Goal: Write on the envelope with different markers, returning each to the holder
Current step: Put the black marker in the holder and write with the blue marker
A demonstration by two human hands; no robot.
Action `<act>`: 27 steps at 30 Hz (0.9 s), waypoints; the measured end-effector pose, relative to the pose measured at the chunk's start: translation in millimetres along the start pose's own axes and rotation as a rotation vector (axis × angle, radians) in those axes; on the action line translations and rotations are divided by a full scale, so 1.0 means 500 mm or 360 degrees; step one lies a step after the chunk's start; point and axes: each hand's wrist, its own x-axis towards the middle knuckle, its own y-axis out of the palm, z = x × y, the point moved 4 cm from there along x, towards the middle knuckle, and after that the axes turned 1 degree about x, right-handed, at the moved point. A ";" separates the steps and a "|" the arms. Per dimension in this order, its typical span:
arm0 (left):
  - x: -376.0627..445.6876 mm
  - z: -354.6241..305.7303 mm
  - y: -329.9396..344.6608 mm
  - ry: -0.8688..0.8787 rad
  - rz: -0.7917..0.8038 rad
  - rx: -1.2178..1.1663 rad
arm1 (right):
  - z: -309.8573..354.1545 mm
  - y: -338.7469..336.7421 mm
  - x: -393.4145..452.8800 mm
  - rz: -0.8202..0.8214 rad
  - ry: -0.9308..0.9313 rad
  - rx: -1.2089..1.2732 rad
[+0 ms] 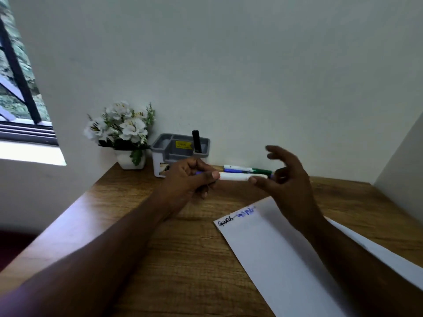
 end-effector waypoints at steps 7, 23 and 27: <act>-0.018 -0.069 -0.046 0.0284 -0.0230 -0.0119 | 0.163 0.141 0.048 0.0560 -0.0925 -0.1150; -0.010 0.020 -0.236 0.0112 -0.1032 0.0398 | 0.175 0.398 0.213 0.0533 -0.0001 -0.0253; -0.002 0.024 -0.232 0.0070 -0.0989 0.0469 | 0.149 0.420 0.222 0.0553 0.0131 -0.0209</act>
